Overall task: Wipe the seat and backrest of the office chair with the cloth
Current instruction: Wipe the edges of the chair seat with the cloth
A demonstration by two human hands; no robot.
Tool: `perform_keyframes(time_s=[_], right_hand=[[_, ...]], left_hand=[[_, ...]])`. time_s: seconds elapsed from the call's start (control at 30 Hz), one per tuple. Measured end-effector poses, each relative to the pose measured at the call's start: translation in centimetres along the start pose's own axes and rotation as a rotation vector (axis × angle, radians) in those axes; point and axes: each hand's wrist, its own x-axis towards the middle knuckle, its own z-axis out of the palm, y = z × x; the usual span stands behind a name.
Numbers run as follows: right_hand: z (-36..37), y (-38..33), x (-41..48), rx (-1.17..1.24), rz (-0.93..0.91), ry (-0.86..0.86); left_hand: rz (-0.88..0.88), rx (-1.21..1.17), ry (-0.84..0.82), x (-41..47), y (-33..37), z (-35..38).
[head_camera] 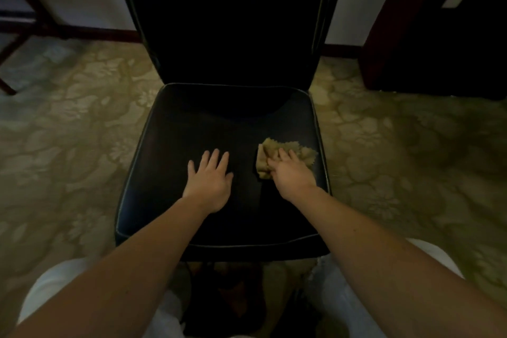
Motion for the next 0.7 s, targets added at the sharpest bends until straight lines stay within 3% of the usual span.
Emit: perform_keyframes(time_s=[0.2,0.37,0.47,0.6,0.7], right_hand=[[-0.4,3.1,1.3,0.074,-0.092,0.124],[-4.0,5.9,3.2,0.559,-0.01,0.454],[-6.7,8.7,4.3,0.752,0.012,0.541],[-8.0,12.7,6.7,0.795,0.087,0.681],[-7.3,14.3,8.3,0.805,0.146,0.653]], left_hand=[[0.045,0.033,0.047,4.8,2.9,0.0],[0.083,0.082,0.191,11.0,4.9,0.2],[0.1,0.098,0.249,14.3,6.3,-0.2],[0.13,0.089,0.28,17.6,8.7,-0.4],[0.117,0.097,0.301,18.1,9.7,0.3]])
